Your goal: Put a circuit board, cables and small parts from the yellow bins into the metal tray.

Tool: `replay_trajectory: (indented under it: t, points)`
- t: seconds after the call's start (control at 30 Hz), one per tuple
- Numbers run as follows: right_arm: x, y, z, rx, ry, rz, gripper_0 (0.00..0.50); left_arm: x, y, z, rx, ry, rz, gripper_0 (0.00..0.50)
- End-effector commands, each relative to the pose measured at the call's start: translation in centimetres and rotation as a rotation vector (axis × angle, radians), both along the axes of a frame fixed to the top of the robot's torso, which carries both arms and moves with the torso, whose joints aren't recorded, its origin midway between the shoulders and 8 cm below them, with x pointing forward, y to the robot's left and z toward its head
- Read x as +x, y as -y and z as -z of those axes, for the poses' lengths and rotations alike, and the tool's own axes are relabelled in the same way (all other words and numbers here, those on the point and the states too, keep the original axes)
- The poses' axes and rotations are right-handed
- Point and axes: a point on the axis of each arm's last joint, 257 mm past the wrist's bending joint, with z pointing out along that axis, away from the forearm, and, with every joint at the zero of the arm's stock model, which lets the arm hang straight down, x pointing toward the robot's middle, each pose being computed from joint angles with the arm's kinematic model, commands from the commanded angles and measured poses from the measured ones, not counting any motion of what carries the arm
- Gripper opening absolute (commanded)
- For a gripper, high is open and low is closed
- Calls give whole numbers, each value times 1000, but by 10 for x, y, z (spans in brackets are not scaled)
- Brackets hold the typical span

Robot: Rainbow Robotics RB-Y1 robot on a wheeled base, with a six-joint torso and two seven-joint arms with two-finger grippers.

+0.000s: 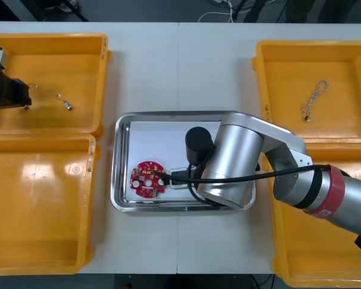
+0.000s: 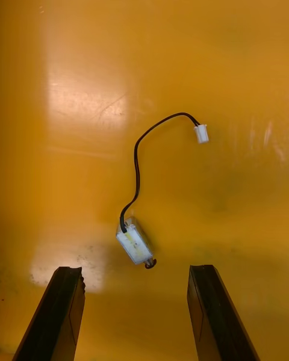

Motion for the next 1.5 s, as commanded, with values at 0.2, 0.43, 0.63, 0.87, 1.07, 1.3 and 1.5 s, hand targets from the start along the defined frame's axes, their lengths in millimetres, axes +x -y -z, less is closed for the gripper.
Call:
replay_trajectory:
  t: [0.2,0.43,0.63,0.87,1.07,1.3,1.5]
  points:
    - [7,-5,-71,54,-23,32,500,27,5,-34,115,82,147,500]
    - [23,-17,-129,172,-5,53,500,35,9,-26,103,111,144,500]
    - [46,-14,-177,261,69,99,500,37,14,-22,109,109,154,500]
    - [72,29,-205,287,96,218,500,39,14,-16,125,112,158,500]
    - [100,77,-229,299,61,366,500,39,16,-14,121,109,159,500]
    - [137,139,-259,360,69,601,500,38,15,-12,122,106,159,500]
    - [155,191,-269,394,111,787,500,37,12,-9,122,100,156,0]
